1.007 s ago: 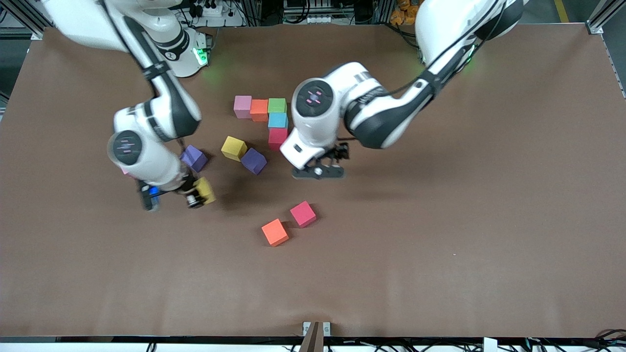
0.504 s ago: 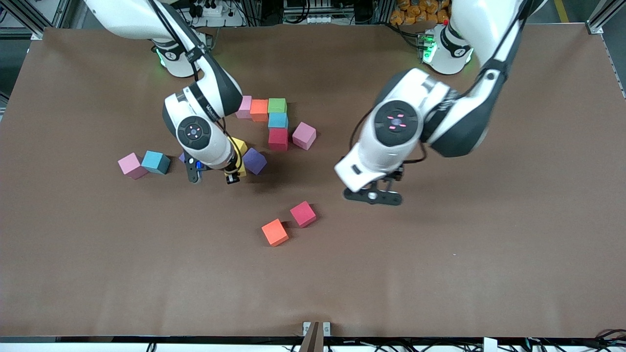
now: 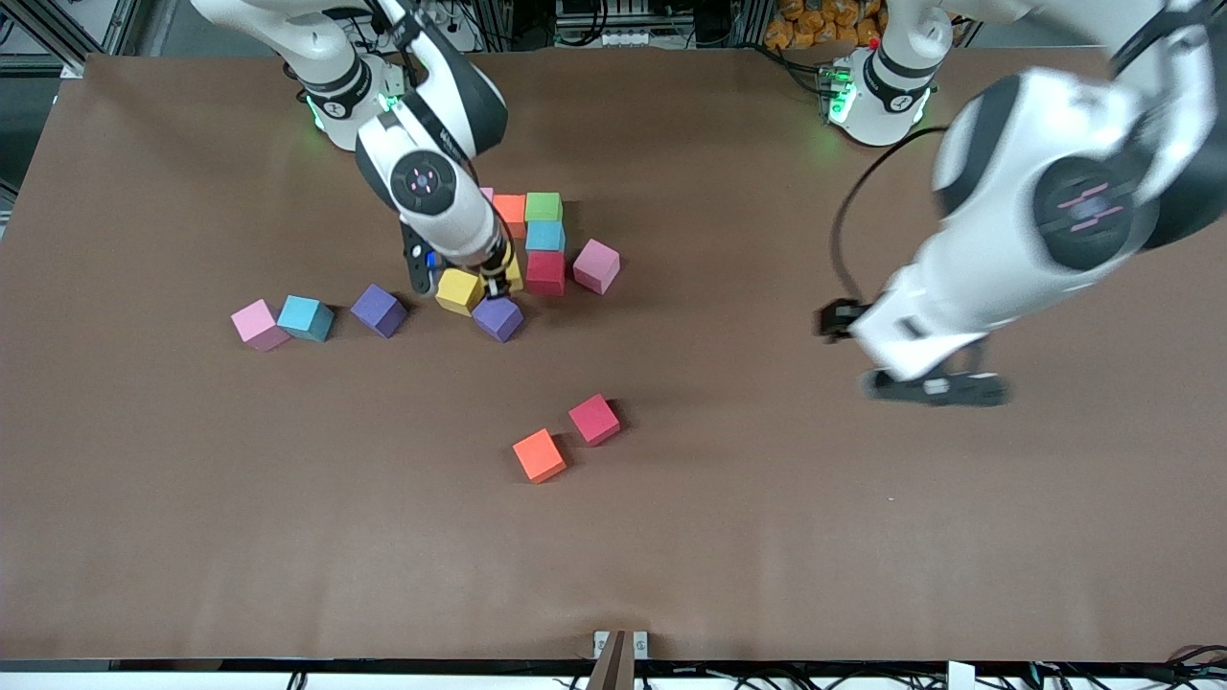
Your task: Form number 2 with 11 blocks
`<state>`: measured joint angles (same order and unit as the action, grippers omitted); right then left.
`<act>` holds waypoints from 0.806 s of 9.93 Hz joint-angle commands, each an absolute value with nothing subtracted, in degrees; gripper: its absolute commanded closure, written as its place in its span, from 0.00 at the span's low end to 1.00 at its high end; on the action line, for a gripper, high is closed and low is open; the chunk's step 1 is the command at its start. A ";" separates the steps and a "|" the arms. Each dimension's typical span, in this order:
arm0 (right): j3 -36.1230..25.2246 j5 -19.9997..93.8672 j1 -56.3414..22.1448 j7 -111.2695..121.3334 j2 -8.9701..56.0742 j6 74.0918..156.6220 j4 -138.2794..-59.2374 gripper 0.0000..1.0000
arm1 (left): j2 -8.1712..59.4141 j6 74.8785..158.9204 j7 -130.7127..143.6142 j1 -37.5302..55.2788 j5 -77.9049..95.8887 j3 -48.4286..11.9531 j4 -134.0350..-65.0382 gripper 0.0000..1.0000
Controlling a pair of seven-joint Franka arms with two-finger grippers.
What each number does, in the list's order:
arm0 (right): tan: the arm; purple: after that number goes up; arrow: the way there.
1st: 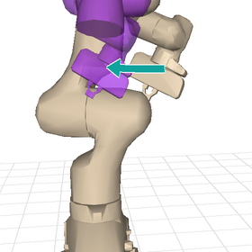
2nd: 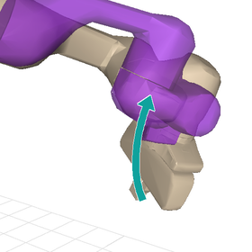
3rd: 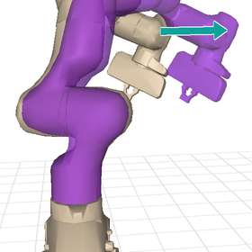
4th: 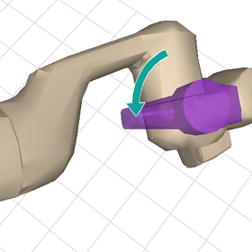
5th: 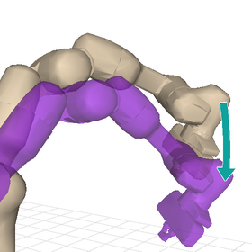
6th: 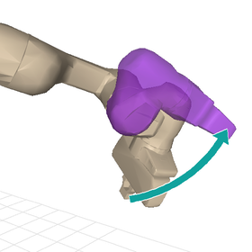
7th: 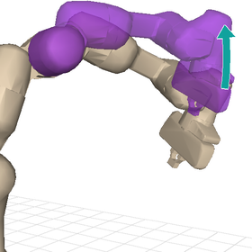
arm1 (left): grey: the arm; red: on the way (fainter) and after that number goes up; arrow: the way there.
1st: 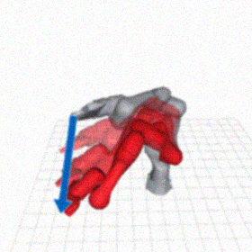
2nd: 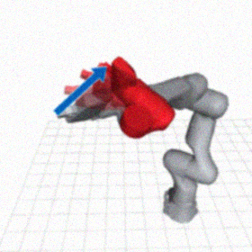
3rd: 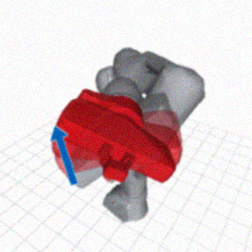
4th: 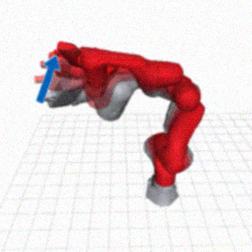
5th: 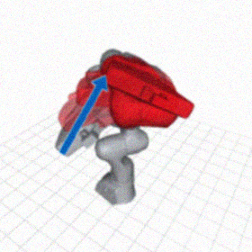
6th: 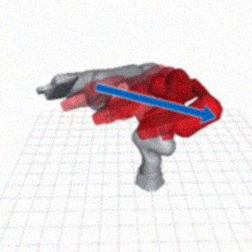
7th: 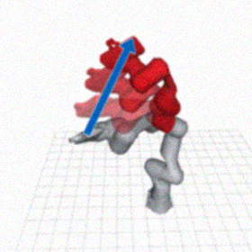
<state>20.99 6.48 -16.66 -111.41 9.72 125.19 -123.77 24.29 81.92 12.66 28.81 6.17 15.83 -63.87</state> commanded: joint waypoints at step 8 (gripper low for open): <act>22.32 11.16 -11.16 -111.97 11.24 139.73 -134.12 1.00 | 17.23 78.57 13.54 26.90 7.73 21.97 -64.95 0.00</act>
<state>21.48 10.03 -11.53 -111.86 10.69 137.16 -133.11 17.85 79.39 12.82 26.10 6.32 21.56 -64.87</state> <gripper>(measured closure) 0.441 0.000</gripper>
